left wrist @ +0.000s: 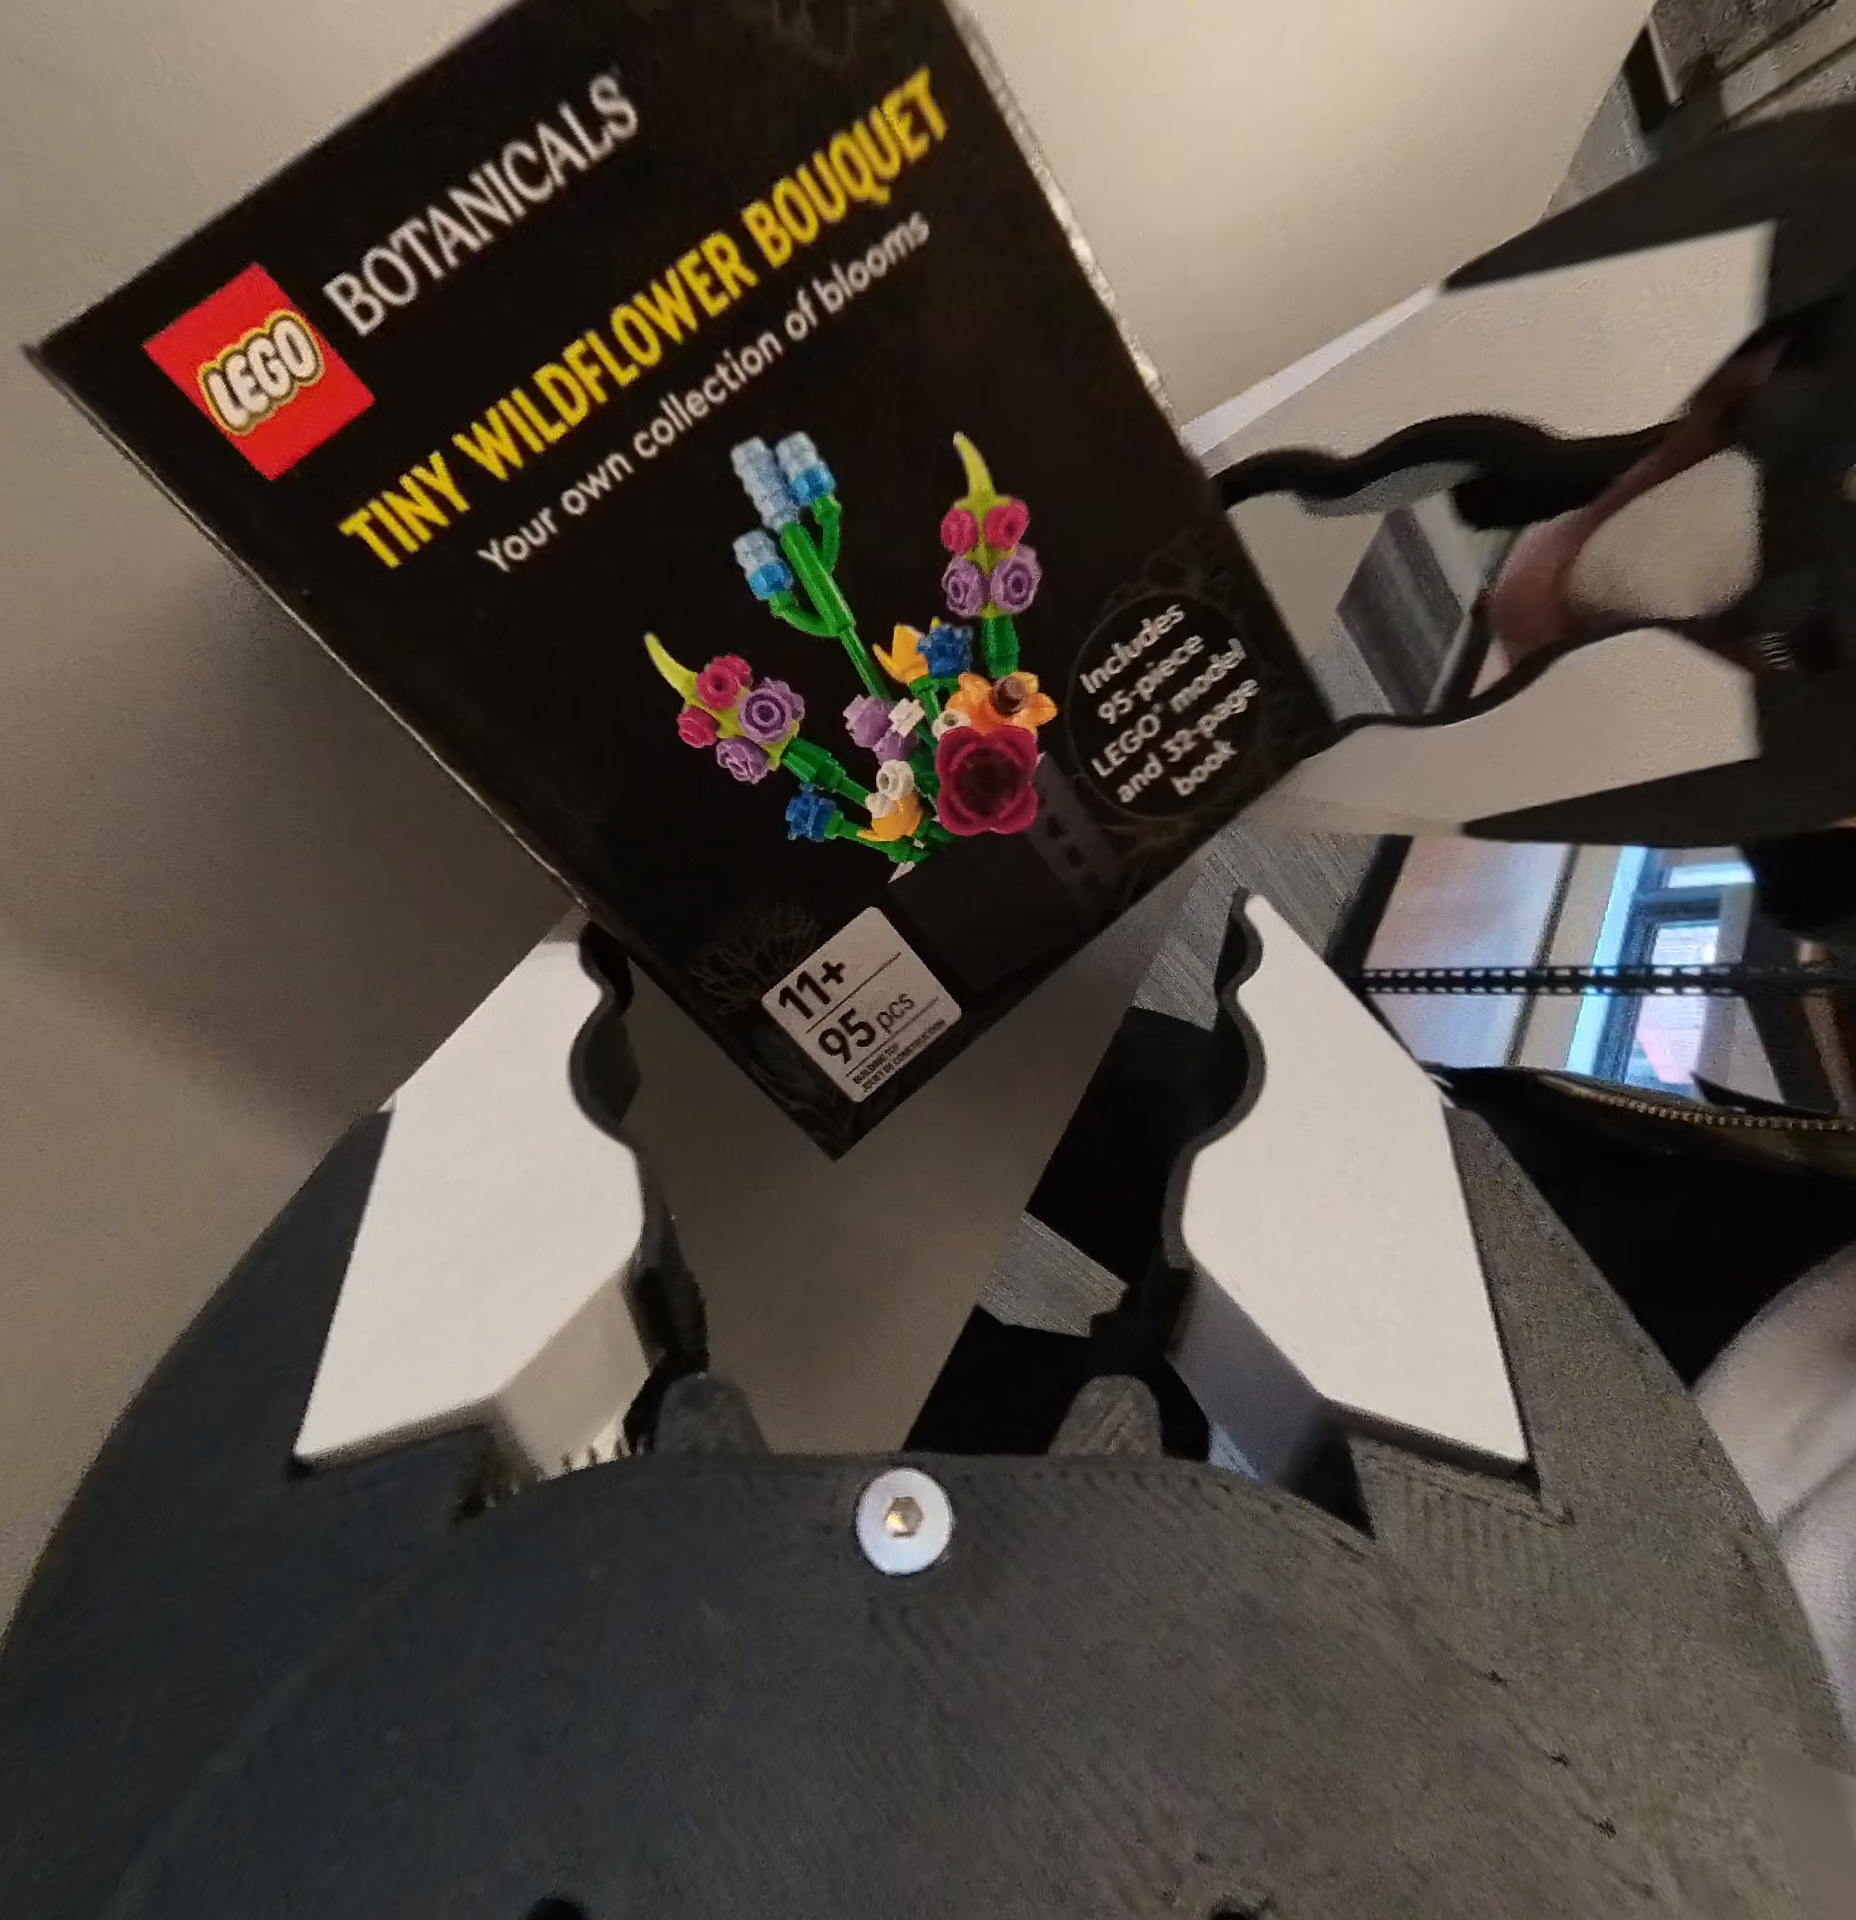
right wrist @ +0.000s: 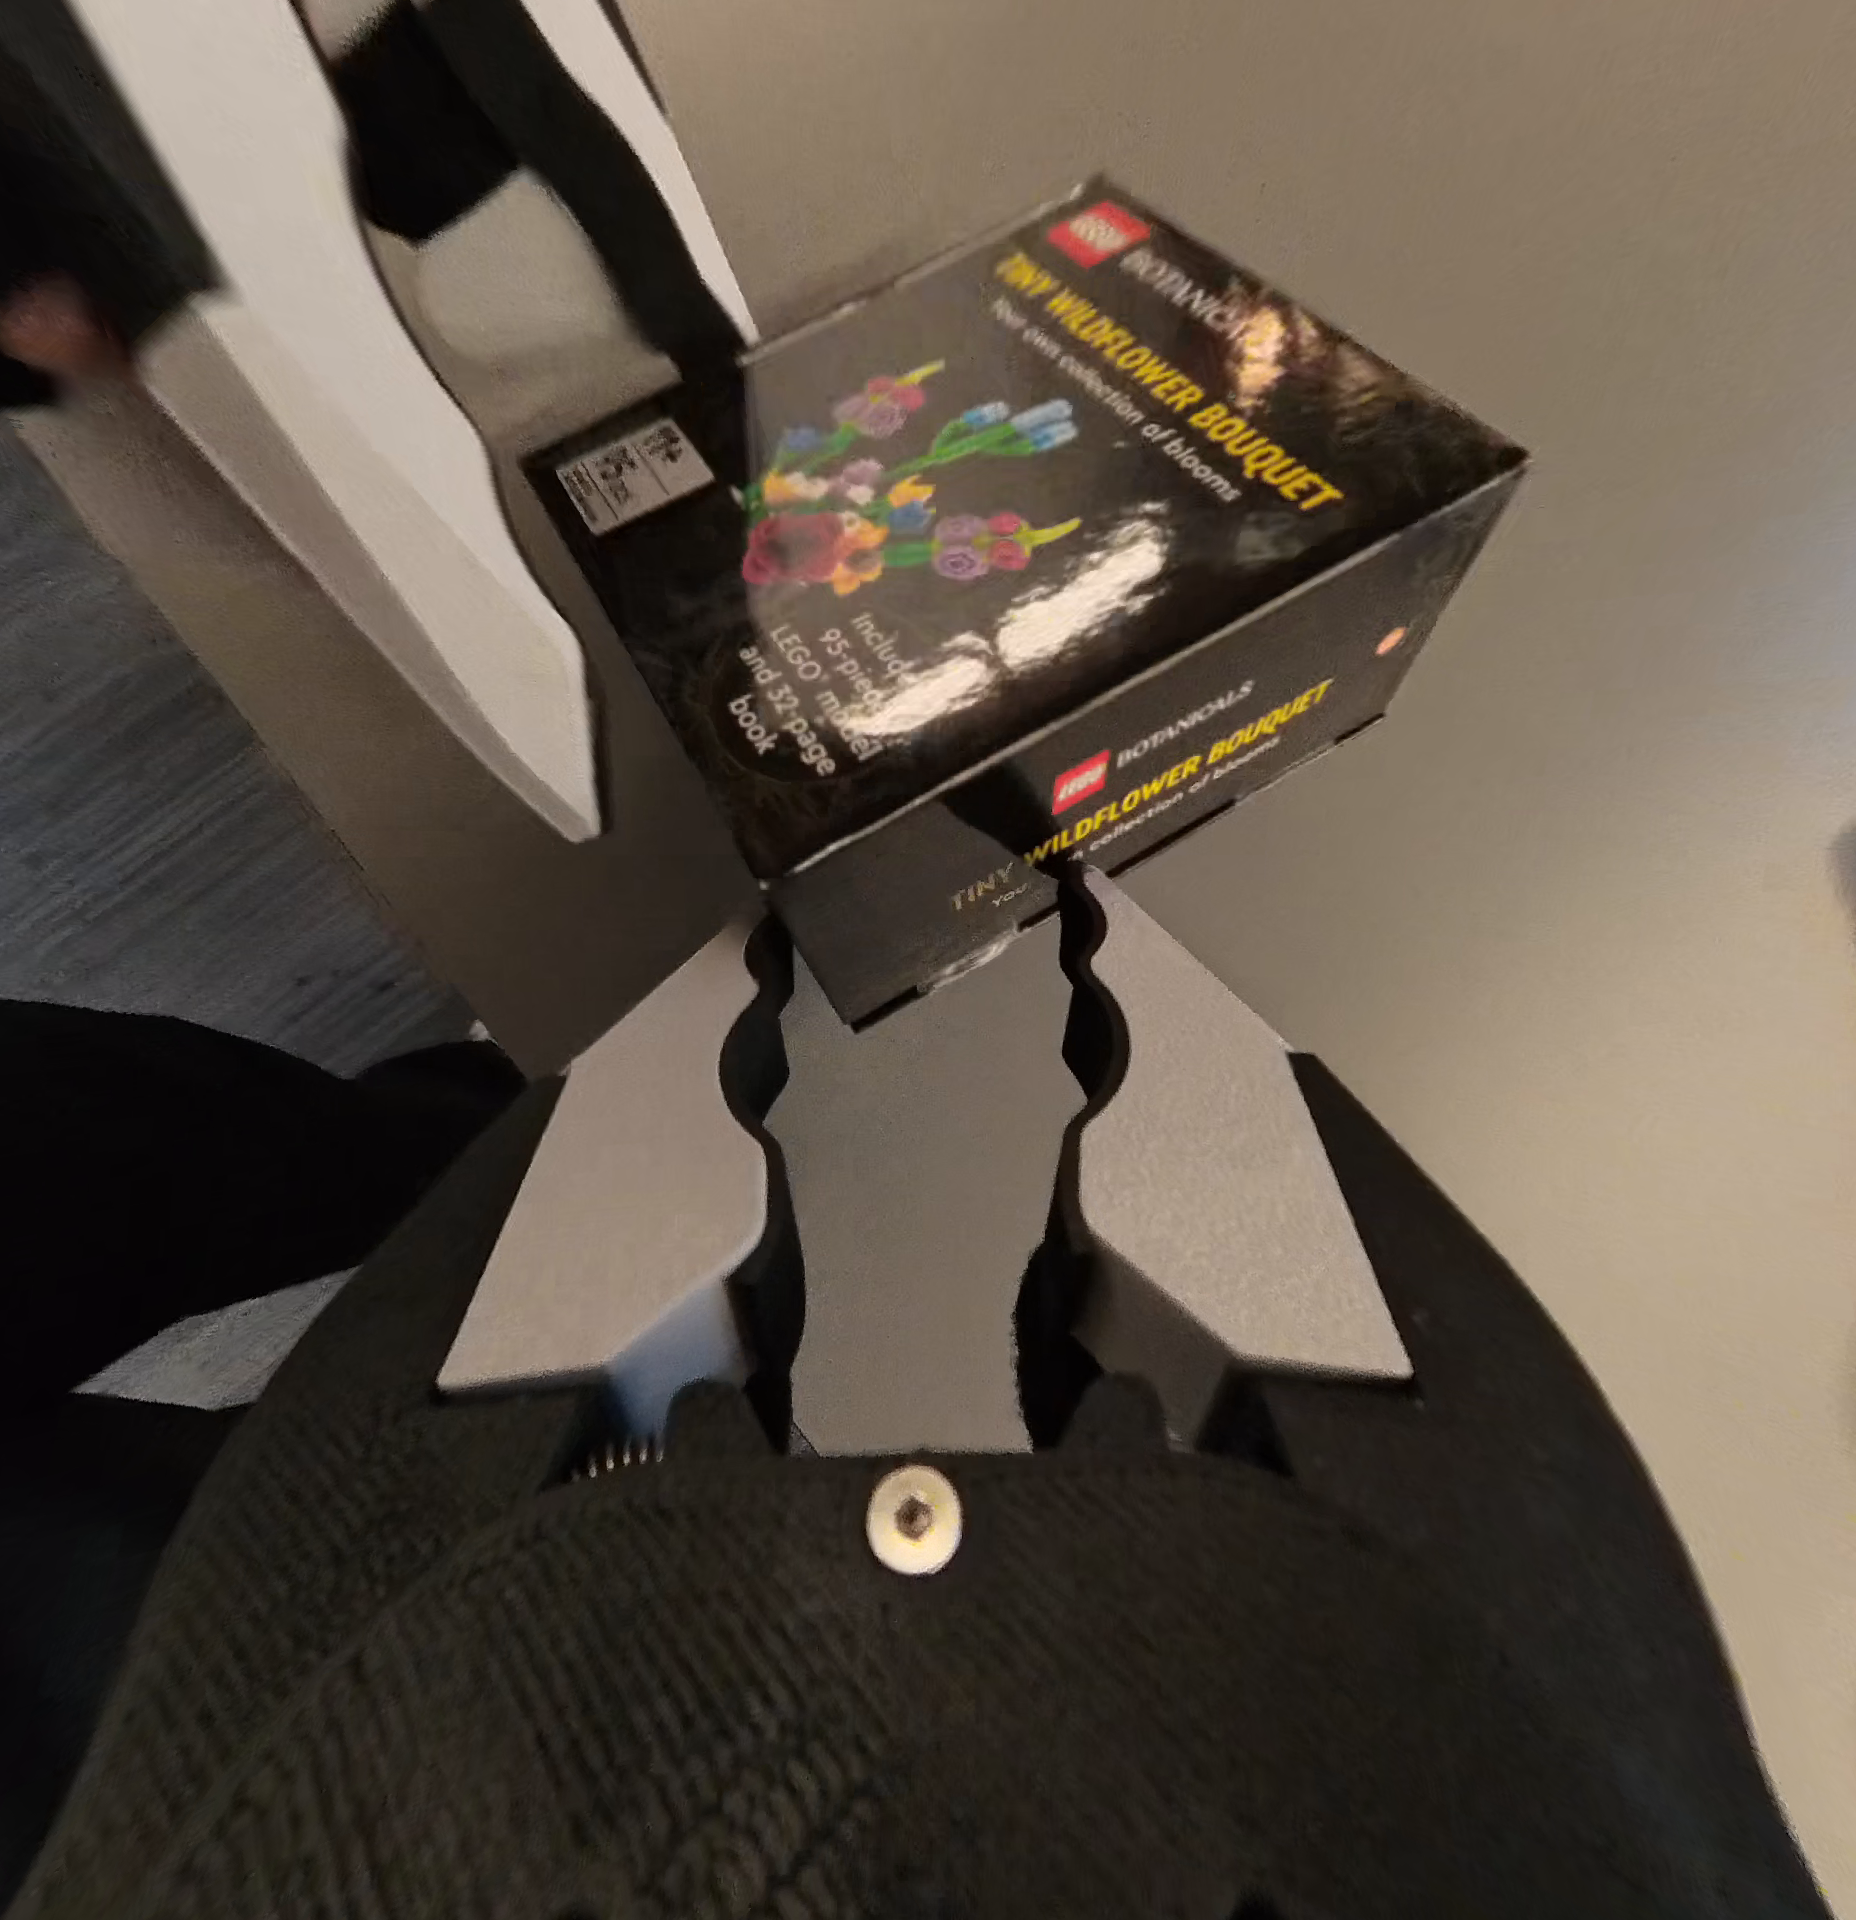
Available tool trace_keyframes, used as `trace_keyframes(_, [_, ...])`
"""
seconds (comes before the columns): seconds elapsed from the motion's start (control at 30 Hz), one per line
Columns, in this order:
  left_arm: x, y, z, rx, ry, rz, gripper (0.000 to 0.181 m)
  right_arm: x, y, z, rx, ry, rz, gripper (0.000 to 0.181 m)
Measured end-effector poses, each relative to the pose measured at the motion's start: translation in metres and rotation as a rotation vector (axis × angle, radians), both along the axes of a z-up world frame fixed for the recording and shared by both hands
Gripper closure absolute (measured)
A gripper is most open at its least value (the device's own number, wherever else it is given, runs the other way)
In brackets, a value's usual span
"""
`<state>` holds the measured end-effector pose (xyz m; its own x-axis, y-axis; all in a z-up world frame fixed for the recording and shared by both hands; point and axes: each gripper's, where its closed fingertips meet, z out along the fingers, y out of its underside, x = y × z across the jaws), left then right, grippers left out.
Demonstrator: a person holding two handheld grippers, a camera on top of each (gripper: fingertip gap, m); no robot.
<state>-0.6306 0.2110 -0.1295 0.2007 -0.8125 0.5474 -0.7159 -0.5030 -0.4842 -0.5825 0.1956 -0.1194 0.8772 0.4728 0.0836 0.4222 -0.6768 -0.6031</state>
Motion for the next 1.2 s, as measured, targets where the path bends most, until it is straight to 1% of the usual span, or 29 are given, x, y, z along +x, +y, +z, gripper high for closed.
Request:
trace_keyframes(0.1, [-0.005,0.002,-0.009,0.001,0.000,0.011,0.081,-0.008,0.005,0.019,0.020,-0.068,0.042,0.130])
trace_keyframes(0.17, [-0.008,0.000,-0.013,-0.038,-0.007,0.007,0.084,-0.015,0.009,0.030,0.035,-0.106,0.072,0.130])
trace_keyframes(0.27, [-0.009,0.001,-0.011,-0.061,-0.054,0.029,0.083,-0.019,0.011,0.033,-0.004,-0.183,0.103,0.130])
trace_keyframes(0.4, [-0.010,0.002,-0.008,-0.096,-0.100,0.062,0.083,-0.024,0.013,0.038,0.003,-0.227,0.129,0.132])
trace_keyframes(0.6, [-0.017,0.005,-0.009,-0.082,-0.077,0.092,0.084,-0.031,0.016,0.038,0.009,-0.228,0.117,0.136])
trace_keyframes(0.67, [-0.019,0.004,-0.009,-0.086,-0.066,0.083,0.084,-0.034,0.017,0.040,0.029,-0.224,0.123,0.137])
trace_keyframes(0.93, [-0.030,0.008,-0.016,-0.013,0.100,-0.003,0.083,-0.047,0.024,0.052,0.088,-0.183,0.141,0.139])
trace_keyframes(1.03, [-0.036,0.010,-0.017,-0.029,0.160,-0.013,0.083,-0.052,0.028,0.053,0.093,-0.192,0.157,0.140])
trace_keyframes(1.2, [-0.059,0.007,-0.021,-0.021,0.334,-0.133,0.087,-0.060,0.031,0.052,0.094,-0.200,0.219,0.140])
